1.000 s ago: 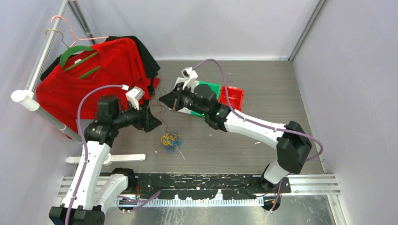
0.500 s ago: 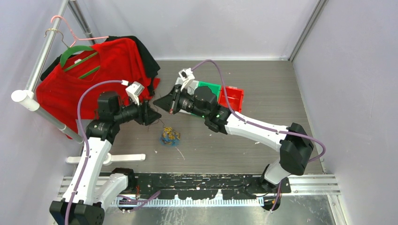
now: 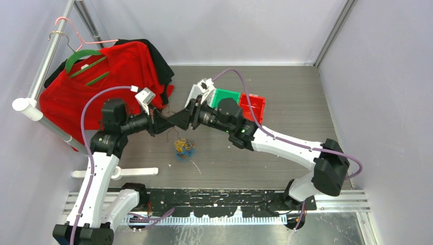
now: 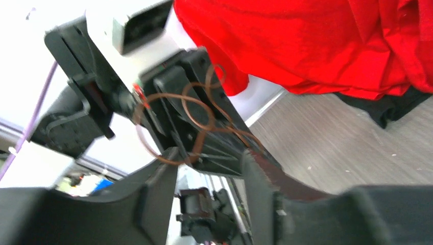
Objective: Untangle the cables
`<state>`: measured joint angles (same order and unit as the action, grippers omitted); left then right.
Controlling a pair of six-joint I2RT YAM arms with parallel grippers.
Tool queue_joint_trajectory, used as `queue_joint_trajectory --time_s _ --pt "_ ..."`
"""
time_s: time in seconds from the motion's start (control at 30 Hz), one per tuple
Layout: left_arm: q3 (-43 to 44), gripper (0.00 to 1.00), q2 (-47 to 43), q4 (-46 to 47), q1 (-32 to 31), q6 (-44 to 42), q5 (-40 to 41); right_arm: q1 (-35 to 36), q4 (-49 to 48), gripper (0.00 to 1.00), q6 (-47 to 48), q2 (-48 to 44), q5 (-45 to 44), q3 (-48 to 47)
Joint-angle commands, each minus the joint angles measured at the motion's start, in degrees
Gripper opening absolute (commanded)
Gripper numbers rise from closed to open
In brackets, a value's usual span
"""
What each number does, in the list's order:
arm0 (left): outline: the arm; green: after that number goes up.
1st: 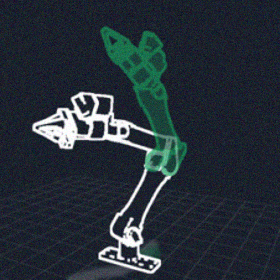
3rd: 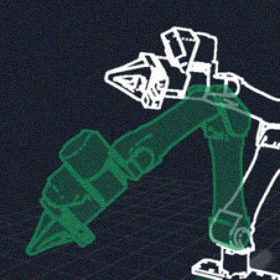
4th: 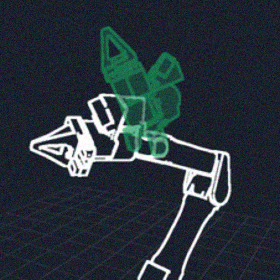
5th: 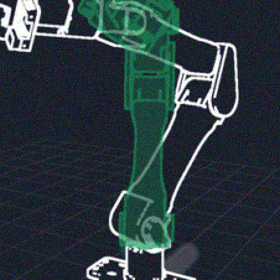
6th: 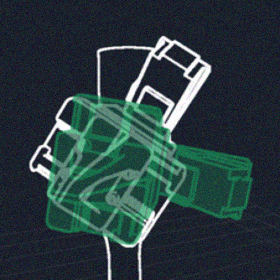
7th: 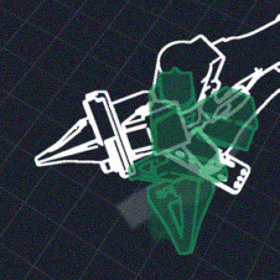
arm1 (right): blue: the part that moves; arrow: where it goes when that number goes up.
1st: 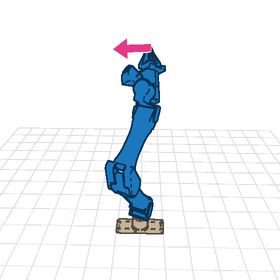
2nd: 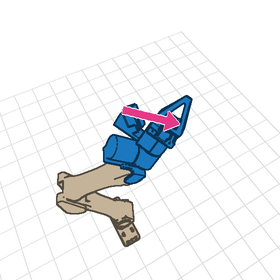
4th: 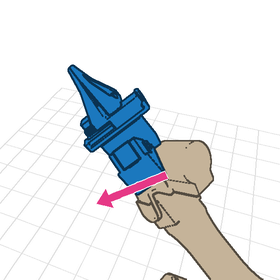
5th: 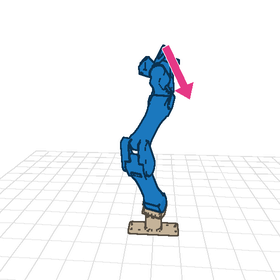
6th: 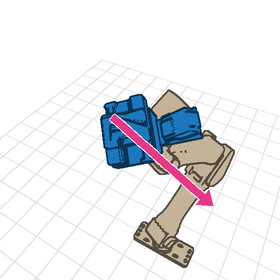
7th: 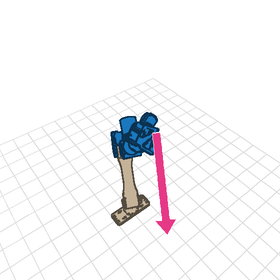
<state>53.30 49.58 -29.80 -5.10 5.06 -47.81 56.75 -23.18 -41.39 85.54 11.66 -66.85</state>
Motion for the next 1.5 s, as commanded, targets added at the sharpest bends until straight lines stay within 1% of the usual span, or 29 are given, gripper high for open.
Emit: queue_joint_trajectory --time_s 0.0,0.1,0.2,0.3,0.4,0.57,0.6,0.73,0.83,1.0,1.1,1.17,1.27,1.3,1.37,1.4,1.47 --pt "3.9 0.00 -3.6 3.2 0.4 2.8 -5.4 0.2 -4.3 0.63 5.6 -6.6 3.2 4.6" --pt "5.9 0.00 -3.8 1.7 0.4 2.4 -5.2 0.2 -3.7 0.68 11.2 -10.1 4.3 9.2" --pt "8.2 0.00 -3.6 0.6 0.4 2.8 -5.7 0.2 -2.2 0.70 16.1 -11.8 4.3 12.3" --pt "9.6 0.00 -3.9 1.3 0.4 5.1 -6.3 0.8 -1.5 0.71 19.7 -10.4 4.9 12.5" --pt "11.3 0.00 -3.8 1.6 0.4 6.9 -6.2 2.1 -2.8 0.72 22.1 -6.3 4.2 11.1" --pt "16.0 0.00 -3.2 -0.9 0.4 7.6 -6.8 2.8 -7.2 0.70 22.1 0.6 -2.1 8.2" --pt "16.7 0.00 -3.1 -1.2 0.4 7.7 -6.7 2.8 -8.5 0.70 21.9 1.6 -4.7 8.0" --pt "19.0 0.00 -3.0 -3.2 0.4 8.5 -6.9 2.8 -11.7 0.69 22.7 4.0 -8.5 8.1" --pt "19.7 0.00 -3.3 -4.8 0.4 8.4 -7.0 2.8 -13.5 0.69 22.5 4.0 -9.0 9.8" --pt "20.1 0.00 -3.9 -5.9 0.4 8.1 -6.9 2.8 -14.4 0.65 22.9 1.6 -9.5 13.4" --pt "20.3 0.00 -3.7 -5.9 0.4 8.2 -6.9 2.9 -15.6 0.68 22.9 -1.3 -9.3 16.1" --pt "20.2 0.00 -3.5 -5.9 0.4 8.2 -6.8 2.8 -15.4 0.69 23.3 -2.1 -10.2 16.4" --pt "20.0 0.00 -3.2 -5.8 0.4 9.0 -6.4 2.8 -16.0 0.55 24.0 -1.6 -10.2 15.5" --pt "20.0 0.00 -3.0 -5.9 0.4 9.1 -6.4 2.8 -16.2 0.49 24.0 -1.1 -9.7 15.1" --pt "20.2 0.00 -2.8 -6.0 0.5 9.2 -6.2 2.8 -16.3 0.41 24.0 -0.2 -9.1 14.4" --pt "20.4 0.00 -2.6 -5.9 0.4 9.3 -6.1 2.8 -16.5 0.39 23.9 0.1 -9.3 14.5" --pt "20.9 0.00 -2.1 -5.8 0.4 9.4 -5.6 2.7 -17.4 0.37 23.8 0.5 -10.8 16.3"
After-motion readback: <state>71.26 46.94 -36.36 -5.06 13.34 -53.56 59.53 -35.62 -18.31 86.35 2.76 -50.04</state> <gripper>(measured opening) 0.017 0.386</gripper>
